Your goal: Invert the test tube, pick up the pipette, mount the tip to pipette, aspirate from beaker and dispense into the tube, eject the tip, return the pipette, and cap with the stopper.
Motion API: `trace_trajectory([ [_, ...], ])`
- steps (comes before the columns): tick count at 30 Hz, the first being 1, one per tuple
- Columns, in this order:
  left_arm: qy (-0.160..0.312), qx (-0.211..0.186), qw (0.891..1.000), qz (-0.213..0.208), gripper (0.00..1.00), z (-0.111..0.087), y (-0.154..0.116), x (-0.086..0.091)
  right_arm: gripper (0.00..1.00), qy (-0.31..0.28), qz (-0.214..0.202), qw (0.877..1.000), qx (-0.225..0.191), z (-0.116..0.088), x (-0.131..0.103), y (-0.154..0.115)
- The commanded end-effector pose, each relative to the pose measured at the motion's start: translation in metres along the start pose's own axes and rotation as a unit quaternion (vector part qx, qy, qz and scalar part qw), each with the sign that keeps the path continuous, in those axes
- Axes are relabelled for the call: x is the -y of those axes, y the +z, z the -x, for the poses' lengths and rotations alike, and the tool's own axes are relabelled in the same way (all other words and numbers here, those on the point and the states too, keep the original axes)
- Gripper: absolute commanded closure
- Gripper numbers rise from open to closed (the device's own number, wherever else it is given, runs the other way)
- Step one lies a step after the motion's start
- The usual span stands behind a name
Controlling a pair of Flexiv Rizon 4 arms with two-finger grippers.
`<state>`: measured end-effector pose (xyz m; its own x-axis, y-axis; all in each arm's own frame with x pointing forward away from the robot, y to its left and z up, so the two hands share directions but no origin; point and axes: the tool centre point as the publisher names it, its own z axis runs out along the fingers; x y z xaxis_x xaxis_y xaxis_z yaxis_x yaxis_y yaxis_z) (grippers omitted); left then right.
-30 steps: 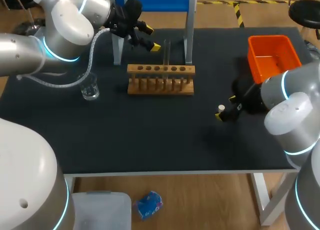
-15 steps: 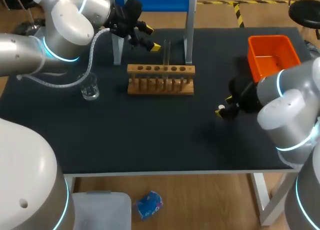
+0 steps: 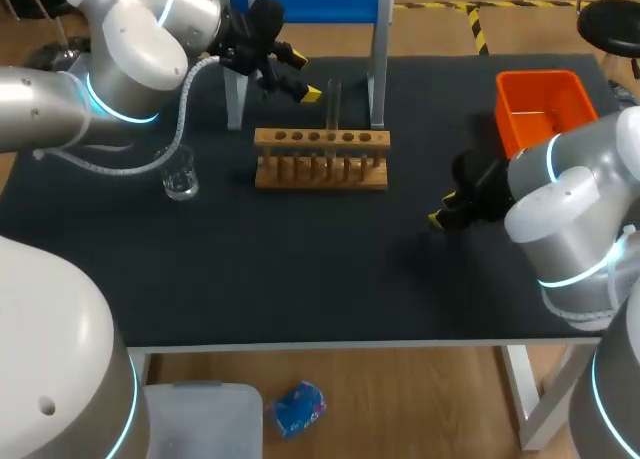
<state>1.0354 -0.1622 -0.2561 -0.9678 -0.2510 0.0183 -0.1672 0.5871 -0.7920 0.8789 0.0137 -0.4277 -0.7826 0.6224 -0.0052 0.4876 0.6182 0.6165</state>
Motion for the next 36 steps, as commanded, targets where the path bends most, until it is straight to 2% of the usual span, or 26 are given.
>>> trace_trajectory([
  [1,-0.001,-0.002,1.0,0.002,0.0,0.0015,-0.0002,0.0008,0.52,0.0,-0.002,1.0,0.0,-0.0006,-0.0004,0.0012],
  [19,-0.001,-0.002,1.0,0.002,0.0,0.0015,-0.0002,0.0008,0.6,0.0,-0.008,1.0,-0.001,-0.0016,0.0,0.0043],
  [26,-0.001,-0.002,1.0,0.002,0.0,0.0015,-0.0002,0.0008,0.69,0.001,-0.009,1.0,0.0,-0.001,0.0001,0.0041],
  [29,-0.001,-0.002,1.0,0.002,0.0,0.0015,-0.0002,0.0008,0.69,0.001,-0.01,1.0,0.0,-0.0009,0.0001,0.0039],
  [33,-0.001,-0.002,1.0,0.002,0.0,0.0015,-0.0002,0.0008,0.77,0.001,-0.011,1.0,0.0,-0.0009,0.0004,0.0039],
  [36,-0.001,-0.002,1.0,0.002,0.0,0.0015,-0.0002,0.0008,0.89,0.001,-0.012,1.0,0.0,-0.001,0.0005,0.0039],
])
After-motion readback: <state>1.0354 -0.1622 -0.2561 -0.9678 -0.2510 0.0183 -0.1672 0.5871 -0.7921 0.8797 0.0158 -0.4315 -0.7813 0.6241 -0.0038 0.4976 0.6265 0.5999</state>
